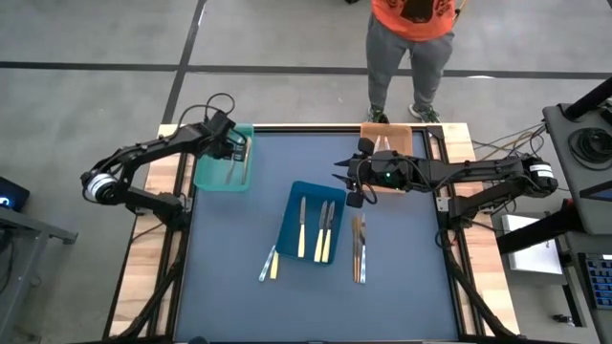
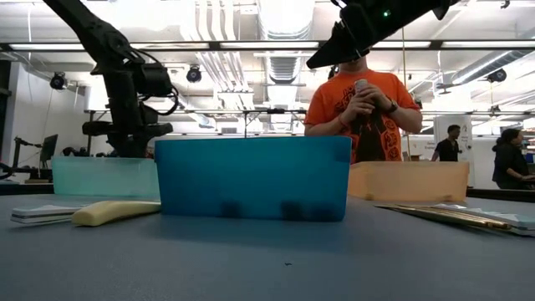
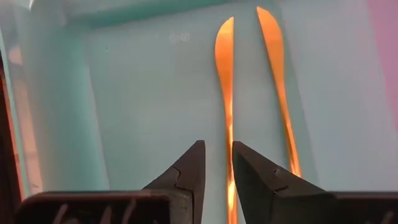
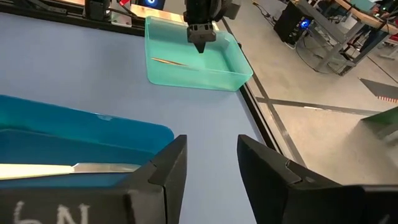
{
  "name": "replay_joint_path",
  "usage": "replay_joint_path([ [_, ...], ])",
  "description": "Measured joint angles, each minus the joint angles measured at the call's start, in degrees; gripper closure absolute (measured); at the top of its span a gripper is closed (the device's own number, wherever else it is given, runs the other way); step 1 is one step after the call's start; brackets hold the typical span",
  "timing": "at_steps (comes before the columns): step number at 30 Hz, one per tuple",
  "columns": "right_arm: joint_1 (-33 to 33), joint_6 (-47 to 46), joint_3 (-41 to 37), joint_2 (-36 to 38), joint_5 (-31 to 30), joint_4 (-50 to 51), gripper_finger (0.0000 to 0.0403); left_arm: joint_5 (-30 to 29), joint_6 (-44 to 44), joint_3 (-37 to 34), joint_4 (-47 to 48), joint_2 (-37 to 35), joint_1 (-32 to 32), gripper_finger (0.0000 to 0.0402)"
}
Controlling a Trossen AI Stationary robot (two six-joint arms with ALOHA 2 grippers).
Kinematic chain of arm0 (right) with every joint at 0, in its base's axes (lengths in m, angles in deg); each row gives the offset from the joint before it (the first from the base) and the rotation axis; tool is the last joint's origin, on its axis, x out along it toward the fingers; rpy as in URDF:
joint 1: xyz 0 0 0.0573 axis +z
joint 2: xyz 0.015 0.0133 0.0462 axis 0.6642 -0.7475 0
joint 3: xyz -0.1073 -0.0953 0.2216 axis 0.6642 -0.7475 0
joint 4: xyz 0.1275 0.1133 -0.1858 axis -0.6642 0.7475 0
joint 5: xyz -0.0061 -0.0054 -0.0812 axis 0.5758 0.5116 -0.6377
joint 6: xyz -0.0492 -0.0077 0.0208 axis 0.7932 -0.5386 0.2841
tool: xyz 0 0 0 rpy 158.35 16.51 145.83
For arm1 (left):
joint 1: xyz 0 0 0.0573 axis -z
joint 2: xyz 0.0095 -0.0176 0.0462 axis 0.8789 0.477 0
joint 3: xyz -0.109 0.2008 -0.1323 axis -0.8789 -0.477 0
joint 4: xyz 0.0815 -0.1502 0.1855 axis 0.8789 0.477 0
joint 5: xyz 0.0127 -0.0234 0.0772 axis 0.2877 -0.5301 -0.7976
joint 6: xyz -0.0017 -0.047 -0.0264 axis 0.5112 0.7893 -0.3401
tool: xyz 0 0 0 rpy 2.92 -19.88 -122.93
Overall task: Sort silverware by color (type)
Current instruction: Put the right blue and white knife into the orange bin
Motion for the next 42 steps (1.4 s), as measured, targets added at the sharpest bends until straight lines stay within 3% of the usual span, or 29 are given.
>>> replay_joint_path([
  [6, 0.0, -0.69, 0.0, 0.0, -0.02, 0.02, 0.0264, -0.04, -2.15, 0.63, -1.9, -3.02, 2.11, 0.0338],
  [12, 0.0, -6.94, 0.0, 0.0, -0.03, -0.02, 0.0266, -0.09, -6.41, 0.43, -5.6, -9.94, 8.94, 0.0338],
  [20, 0.02, -23.32, 0.0, -0.55, 0.01, 0.68, 0.0286, -0.1, -15.44, -0.01, -12.5, -18.37, 22.08, 0.0338],
  [26, 0.89, -39.85, 0.0, -0.68, 3.05, 7.92, 0.0305, -0.04, -22.54, -0.12, -18.78, -20.2, 28.25, 0.0338],
  [31, 3.13, -52.5, 0.0, -0.7, 10.89, 15.31, 0.0317, 0.0, -27.84, -0.36, -24.41, -19.47, 30.8, 0.0338],
  [36, 7.34, -64.28, 0.0, -0.72, 12.29, 21.8, 0.0326, 0.02, -30.32, -0.42, -26.72, -18.26, 31.06, 0.0338],
  [42, 12.94, -76.23, 0.0, -0.79, 12.19, 22.36, 0.0328, 0.02, -33.43, -0.42, -29.29, -16.32, 31.06, 0.0338],
])
